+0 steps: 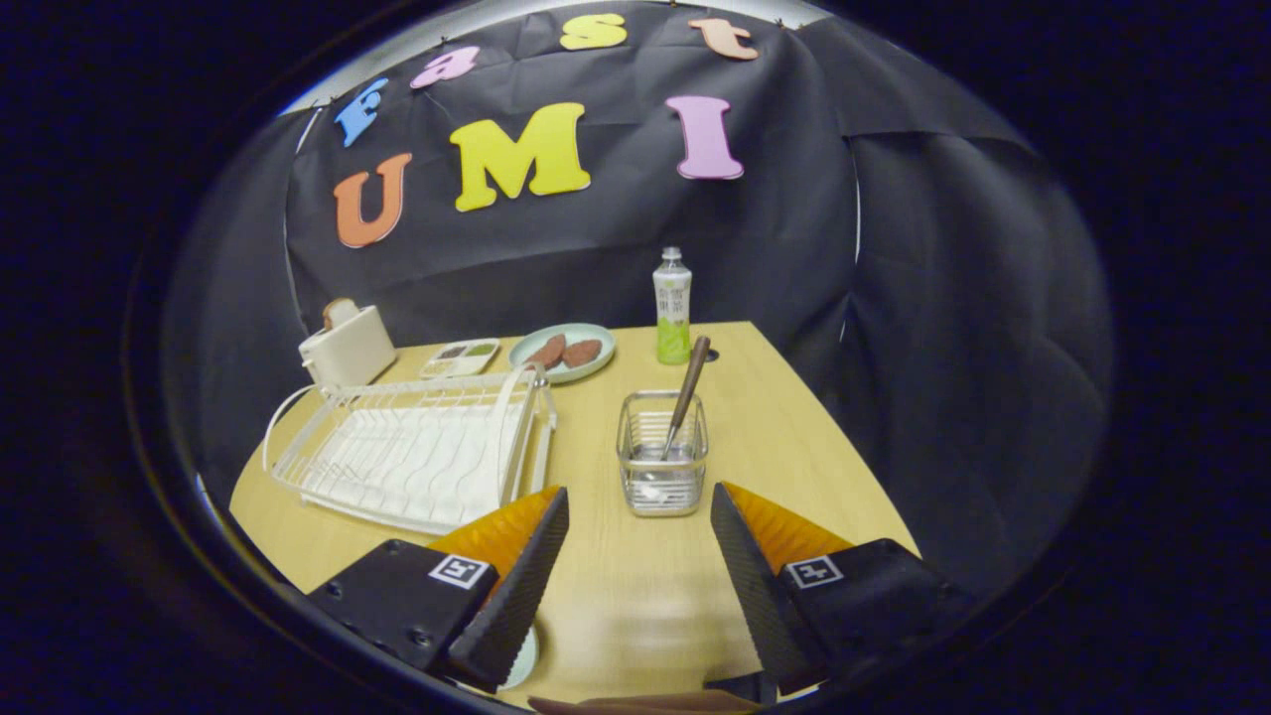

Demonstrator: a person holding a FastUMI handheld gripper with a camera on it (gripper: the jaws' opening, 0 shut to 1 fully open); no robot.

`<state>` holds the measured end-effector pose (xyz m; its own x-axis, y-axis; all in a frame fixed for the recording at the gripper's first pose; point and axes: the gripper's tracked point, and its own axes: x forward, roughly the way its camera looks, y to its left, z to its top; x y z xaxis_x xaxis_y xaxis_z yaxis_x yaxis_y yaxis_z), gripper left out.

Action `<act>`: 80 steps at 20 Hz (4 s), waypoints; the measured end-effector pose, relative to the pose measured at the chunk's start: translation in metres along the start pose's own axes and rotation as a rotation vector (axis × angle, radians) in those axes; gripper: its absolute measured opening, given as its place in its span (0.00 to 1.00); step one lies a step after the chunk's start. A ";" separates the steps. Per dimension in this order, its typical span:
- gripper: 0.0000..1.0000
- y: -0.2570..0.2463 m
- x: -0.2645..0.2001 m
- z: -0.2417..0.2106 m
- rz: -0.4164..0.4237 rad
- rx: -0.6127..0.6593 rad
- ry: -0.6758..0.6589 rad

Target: Take the plate from the dish rack, then take the spoon from the basket and place it into the plate.

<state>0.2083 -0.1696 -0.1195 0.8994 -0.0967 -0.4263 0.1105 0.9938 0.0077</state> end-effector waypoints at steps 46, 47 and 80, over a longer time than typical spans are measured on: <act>0.14 0.057 -0.059 0.108 0.076 0.071 -0.382; 0.14 0.070 -0.071 0.099 0.087 0.052 -0.395; 0.57 0.153 -0.131 -0.095 -0.060 -0.159 -0.435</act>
<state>0.0673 0.0007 -0.1479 0.9910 -0.1342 -0.0022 0.1321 0.9784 -0.1588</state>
